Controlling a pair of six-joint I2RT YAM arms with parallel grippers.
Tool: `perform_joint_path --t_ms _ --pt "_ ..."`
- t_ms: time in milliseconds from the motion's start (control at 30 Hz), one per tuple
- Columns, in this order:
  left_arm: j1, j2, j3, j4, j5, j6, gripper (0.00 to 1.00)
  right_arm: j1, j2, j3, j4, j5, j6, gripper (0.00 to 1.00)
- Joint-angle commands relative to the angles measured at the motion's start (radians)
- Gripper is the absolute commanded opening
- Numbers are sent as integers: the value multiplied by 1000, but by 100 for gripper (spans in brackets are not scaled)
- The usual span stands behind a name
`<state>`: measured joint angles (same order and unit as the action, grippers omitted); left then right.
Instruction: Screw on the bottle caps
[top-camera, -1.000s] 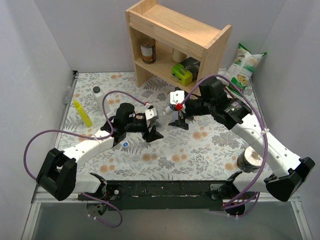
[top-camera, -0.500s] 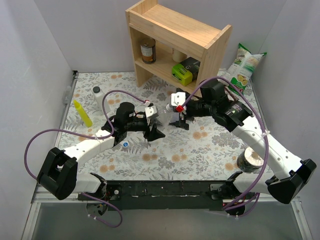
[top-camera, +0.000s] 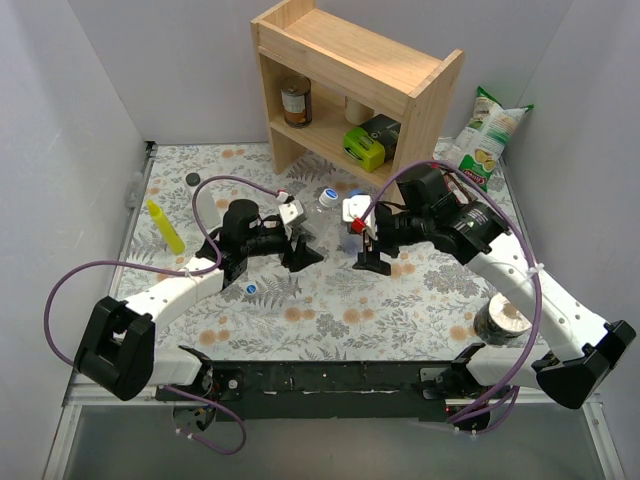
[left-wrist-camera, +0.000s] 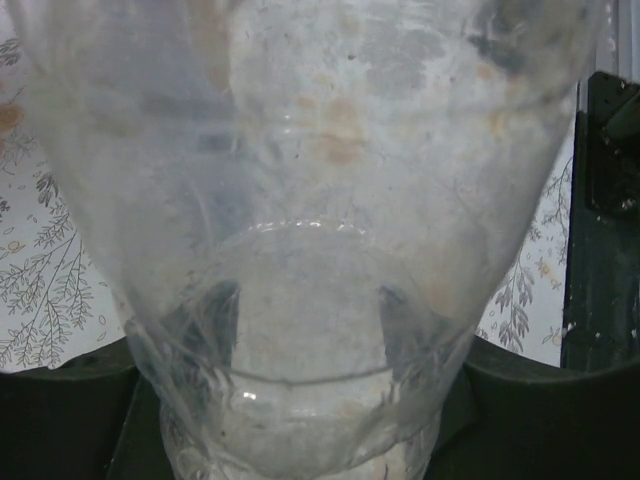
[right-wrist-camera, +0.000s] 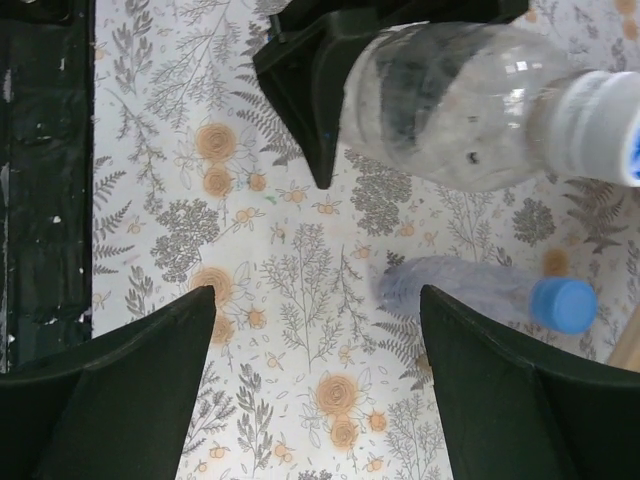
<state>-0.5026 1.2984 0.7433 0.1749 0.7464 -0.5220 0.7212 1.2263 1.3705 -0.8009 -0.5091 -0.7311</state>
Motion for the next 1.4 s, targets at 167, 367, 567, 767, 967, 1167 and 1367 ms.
perform_joint_path --t_ms 167,367,567,767,967,1167,1367 --pt "-39 -59 -19 -144 59 200 0 -17 45 123 198 20 102 96" --pt "-47 -57 -10 -160 59 215 0 -6 65 95 250 -77 90 96" --pt "-47 -54 -13 -127 42 160 0 7 76 93 214 -118 79 95" --pt "-45 -51 -12 -75 19 122 0 11 56 58 160 -123 64 93" --pt "-40 -45 -12 -48 2 100 0 11 29 16 155 -98 78 93" --pt "-7 -41 -12 0 -30 59 0 11 29 9 140 -54 82 91" --pt "18 -37 -12 28 -38 33 0 11 6 -30 123 -48 101 90"
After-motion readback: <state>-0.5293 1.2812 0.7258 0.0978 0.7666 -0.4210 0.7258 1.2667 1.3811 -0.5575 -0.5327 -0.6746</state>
